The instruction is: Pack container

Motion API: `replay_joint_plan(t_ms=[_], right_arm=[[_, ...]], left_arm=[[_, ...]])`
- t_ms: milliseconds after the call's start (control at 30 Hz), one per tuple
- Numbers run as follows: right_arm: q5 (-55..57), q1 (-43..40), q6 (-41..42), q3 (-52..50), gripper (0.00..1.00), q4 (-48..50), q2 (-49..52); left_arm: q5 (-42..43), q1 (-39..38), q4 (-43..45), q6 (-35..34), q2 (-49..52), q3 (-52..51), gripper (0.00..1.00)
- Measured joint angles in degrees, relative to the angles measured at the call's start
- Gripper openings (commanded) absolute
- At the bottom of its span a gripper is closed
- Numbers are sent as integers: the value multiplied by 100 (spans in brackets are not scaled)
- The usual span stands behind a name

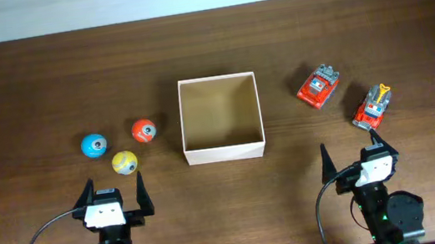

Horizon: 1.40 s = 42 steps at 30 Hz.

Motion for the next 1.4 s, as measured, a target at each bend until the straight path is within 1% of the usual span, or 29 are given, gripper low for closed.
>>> replay_joint_plan(t_ms=[1233, 1400], right_arm=[[-20, 0, -7, 0, 99, 9, 0], [-20, 0, 0, -9, 99, 313, 0]], left_arm=[[0, 0, 0, 0, 0, 0, 99], [0, 0, 0, 0, 0, 0, 99]])
